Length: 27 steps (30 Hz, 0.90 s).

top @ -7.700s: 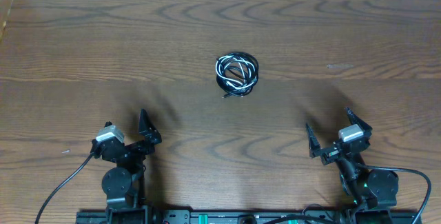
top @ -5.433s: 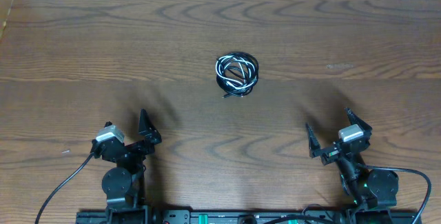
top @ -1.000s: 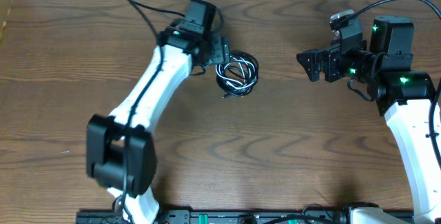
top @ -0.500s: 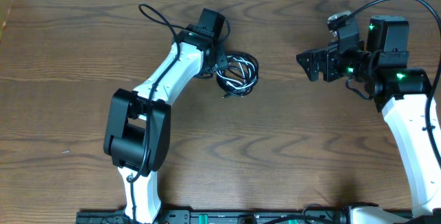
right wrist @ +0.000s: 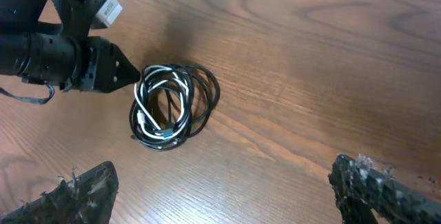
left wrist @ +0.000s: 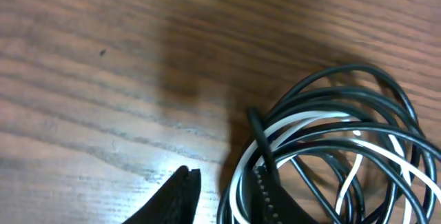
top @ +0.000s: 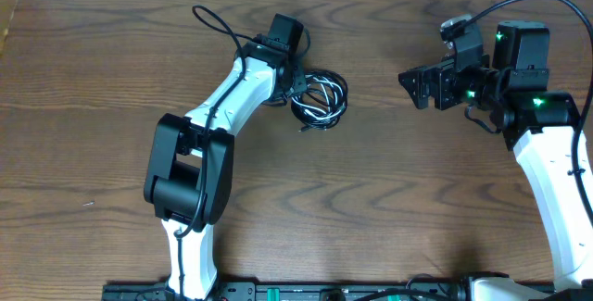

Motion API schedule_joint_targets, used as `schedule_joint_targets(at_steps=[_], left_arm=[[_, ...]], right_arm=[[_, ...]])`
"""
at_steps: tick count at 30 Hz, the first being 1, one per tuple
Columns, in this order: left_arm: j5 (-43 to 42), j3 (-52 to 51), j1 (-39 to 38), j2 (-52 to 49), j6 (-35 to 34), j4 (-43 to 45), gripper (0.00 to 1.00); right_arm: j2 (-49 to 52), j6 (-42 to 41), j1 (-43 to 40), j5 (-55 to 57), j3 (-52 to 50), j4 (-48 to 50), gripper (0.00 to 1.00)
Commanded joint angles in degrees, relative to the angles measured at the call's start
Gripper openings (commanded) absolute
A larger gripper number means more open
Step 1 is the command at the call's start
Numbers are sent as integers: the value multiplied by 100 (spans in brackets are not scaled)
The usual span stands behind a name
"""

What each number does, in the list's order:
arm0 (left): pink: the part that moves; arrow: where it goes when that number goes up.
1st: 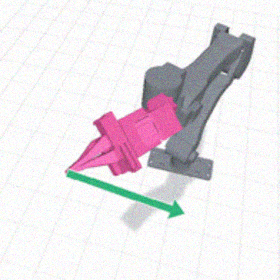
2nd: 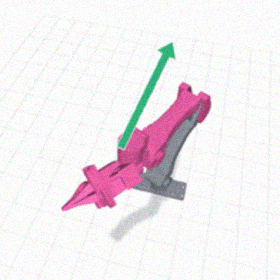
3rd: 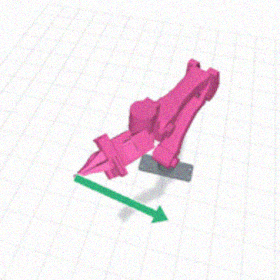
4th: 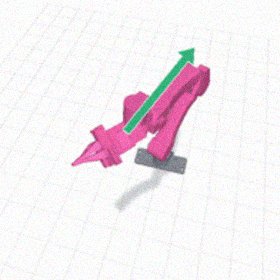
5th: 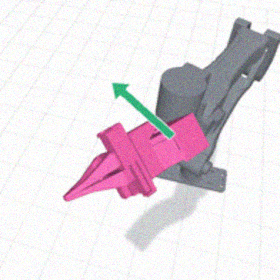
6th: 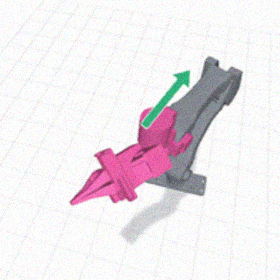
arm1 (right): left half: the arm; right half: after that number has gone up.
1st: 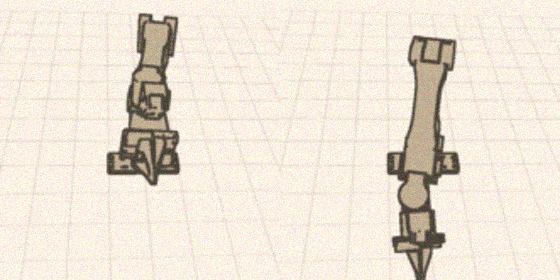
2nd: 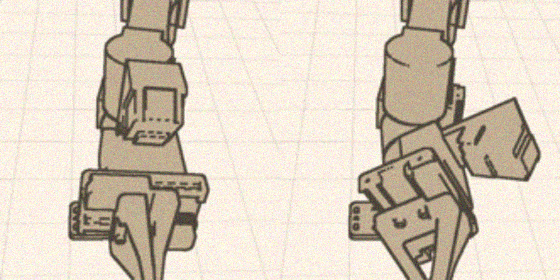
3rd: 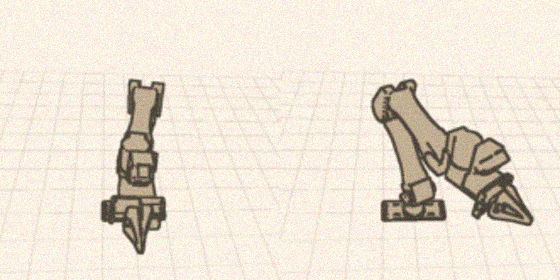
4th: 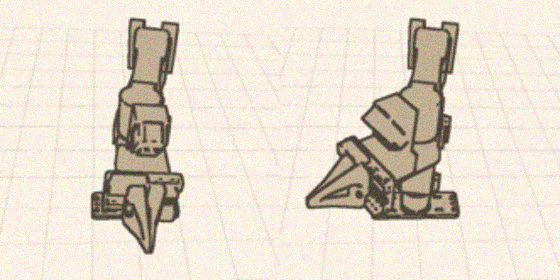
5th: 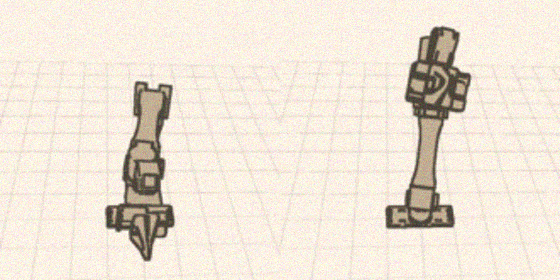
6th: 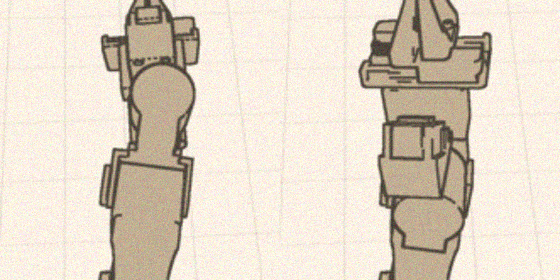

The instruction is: Untangle cables

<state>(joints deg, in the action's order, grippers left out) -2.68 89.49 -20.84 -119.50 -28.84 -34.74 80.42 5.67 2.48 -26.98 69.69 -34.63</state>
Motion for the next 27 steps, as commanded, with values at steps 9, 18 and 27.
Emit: schedule_joint_targets(at_steps=[9, 18, 27], left_arm=[[-133, -46, -9, -472, 337, 236, 25], [-485, -46, -24, -658, 461, 363, 8], [-1408, -39, -24, -116, 896, 356, 7]], right_arm=[[48, 15, 24, 4, 90, 9, 95], [48, 15, 24, 4, 90, 9, 95], [57, -203, 24, 4, 90, 55, 95]])
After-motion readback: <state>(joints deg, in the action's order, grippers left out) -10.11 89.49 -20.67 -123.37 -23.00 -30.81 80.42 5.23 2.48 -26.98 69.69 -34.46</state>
